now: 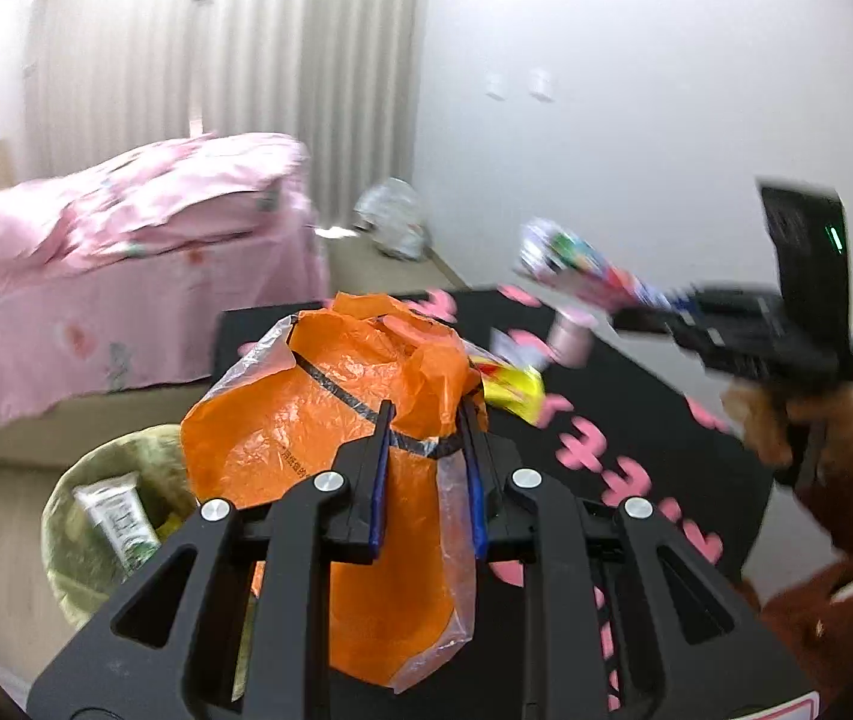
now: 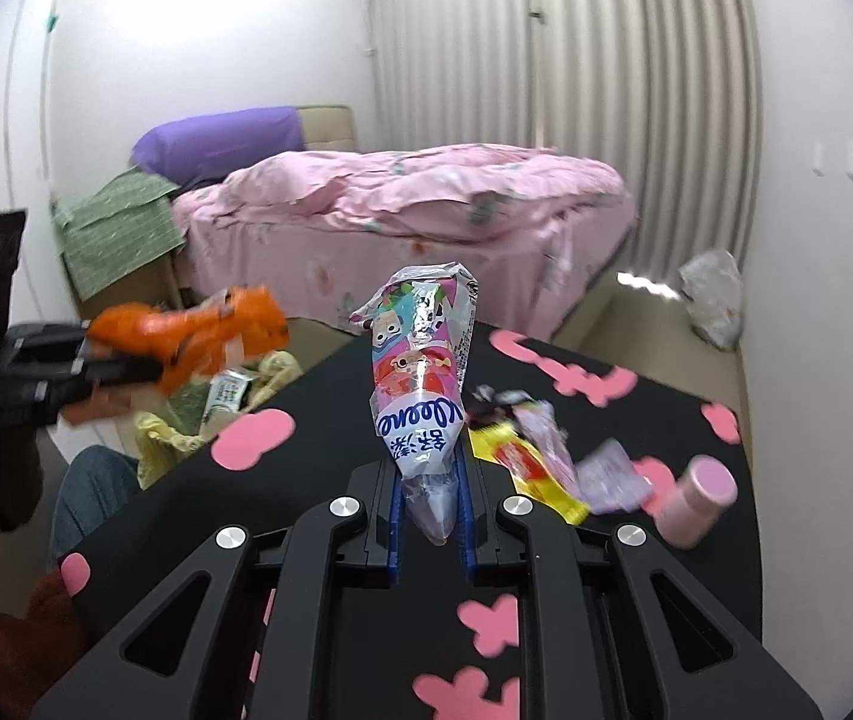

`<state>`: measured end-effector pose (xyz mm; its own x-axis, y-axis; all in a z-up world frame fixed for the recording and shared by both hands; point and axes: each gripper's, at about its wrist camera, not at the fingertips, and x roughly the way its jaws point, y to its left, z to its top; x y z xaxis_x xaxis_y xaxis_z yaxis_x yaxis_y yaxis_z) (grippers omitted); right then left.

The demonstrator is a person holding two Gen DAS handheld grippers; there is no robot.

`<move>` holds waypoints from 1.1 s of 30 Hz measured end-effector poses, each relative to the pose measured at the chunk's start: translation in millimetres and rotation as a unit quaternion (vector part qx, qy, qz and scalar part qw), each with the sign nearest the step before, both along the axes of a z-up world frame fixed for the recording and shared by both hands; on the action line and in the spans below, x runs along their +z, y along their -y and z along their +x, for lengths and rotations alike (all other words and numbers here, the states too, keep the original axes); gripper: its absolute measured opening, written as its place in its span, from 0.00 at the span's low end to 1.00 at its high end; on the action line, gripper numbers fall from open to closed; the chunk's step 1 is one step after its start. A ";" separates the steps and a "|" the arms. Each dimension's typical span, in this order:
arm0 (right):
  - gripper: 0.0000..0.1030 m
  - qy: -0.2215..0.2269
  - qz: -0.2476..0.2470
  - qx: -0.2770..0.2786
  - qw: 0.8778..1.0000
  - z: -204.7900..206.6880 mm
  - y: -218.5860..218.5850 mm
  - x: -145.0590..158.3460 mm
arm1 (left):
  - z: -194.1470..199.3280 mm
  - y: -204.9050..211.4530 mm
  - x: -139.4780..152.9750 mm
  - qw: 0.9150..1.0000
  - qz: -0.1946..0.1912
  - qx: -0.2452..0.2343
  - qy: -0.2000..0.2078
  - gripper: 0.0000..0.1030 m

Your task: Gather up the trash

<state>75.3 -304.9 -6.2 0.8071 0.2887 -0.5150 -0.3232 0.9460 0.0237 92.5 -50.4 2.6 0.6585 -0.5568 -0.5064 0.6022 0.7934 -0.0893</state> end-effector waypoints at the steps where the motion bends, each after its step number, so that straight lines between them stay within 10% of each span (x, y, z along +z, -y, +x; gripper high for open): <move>1: 0.15 0.001 -0.003 0.007 1.000 2.9 -6.0 0.7 | 5.2 -9.4 0.8 1.000 -0.011 0.012 -0.004 0.19; 11: 0.15 -0.012 -0.050 0.100 0.994 55.7 -89.1 0.4 | 77.8 -121.8 -25.1 0.981 -0.124 0.139 -0.058 0.19; 22: 0.15 -0.136 -0.029 0.220 0.965 164.8 -215.4 -53.6 | 125.6 -175.8 -146.5 0.949 -0.088 0.220 -0.209 0.19; 33: 0.15 -0.244 -0.075 0.245 0.935 224.0 -292.0 -123.5 | 110.9 -193.0 -153.8 0.952 -0.095 0.206 -0.207 0.23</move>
